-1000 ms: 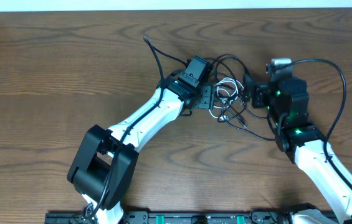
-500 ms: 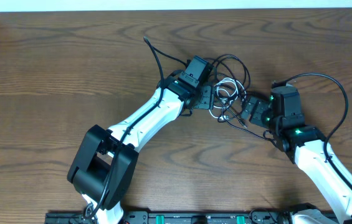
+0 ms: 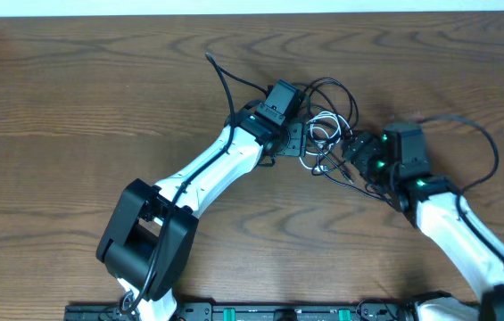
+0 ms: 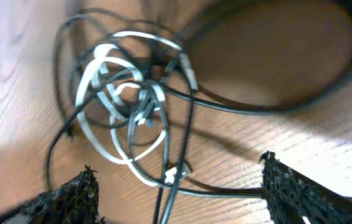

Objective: Untangle cables

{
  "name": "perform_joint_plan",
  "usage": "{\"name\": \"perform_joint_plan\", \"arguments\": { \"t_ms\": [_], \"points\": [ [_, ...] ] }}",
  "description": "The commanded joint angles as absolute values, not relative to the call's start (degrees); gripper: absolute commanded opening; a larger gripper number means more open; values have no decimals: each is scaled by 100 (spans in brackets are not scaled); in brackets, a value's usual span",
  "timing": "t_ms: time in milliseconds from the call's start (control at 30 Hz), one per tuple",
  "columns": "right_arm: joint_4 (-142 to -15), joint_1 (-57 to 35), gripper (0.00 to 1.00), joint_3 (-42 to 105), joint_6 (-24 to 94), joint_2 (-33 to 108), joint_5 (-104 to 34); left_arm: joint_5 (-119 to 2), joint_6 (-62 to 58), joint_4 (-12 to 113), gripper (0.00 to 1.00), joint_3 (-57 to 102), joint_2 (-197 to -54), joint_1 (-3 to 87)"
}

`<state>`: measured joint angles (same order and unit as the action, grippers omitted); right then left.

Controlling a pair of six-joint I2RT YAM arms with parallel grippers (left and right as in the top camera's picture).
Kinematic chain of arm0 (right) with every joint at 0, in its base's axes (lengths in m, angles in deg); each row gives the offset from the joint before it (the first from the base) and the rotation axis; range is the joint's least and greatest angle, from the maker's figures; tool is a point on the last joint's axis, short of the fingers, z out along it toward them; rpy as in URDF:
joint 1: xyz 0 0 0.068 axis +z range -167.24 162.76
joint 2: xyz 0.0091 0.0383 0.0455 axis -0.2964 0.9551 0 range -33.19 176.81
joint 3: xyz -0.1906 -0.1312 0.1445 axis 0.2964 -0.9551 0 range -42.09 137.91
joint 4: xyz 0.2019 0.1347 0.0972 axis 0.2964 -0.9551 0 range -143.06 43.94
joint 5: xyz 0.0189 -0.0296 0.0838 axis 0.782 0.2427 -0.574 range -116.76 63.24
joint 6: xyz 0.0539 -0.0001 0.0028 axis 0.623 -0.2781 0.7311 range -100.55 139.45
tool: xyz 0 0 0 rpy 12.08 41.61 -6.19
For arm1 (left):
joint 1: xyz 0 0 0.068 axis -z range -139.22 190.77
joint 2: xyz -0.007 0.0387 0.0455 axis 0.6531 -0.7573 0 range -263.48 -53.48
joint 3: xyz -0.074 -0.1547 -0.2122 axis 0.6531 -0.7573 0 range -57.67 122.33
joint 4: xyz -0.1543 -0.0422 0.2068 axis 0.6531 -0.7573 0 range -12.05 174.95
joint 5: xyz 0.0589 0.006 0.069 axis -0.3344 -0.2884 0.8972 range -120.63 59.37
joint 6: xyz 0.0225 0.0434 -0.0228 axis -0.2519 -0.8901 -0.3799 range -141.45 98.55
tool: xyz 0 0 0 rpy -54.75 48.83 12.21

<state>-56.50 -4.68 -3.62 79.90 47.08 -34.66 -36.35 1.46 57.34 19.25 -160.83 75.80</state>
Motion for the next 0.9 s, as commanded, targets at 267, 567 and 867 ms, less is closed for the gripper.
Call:
{"name": "perform_joint_plan", "arguments": {
  "t_ms": [267, 567, 867],
  "points": [
    [-4321, -451, 35, -364, 8930, 6199, -4015, -3620, 197, 5716, 70, 1914, -15915, 7571],
    [-4098, -753, 1, -338, 8086, 5893, -3789, -3617, 194, 5675, 70, 1914, -15915, 7571],
    [-4292, -1212, 1, -123, 6919, 4186, -3569, -3617, 197, 5679, 70, 1914, -15915, 7571]
  ]
}}
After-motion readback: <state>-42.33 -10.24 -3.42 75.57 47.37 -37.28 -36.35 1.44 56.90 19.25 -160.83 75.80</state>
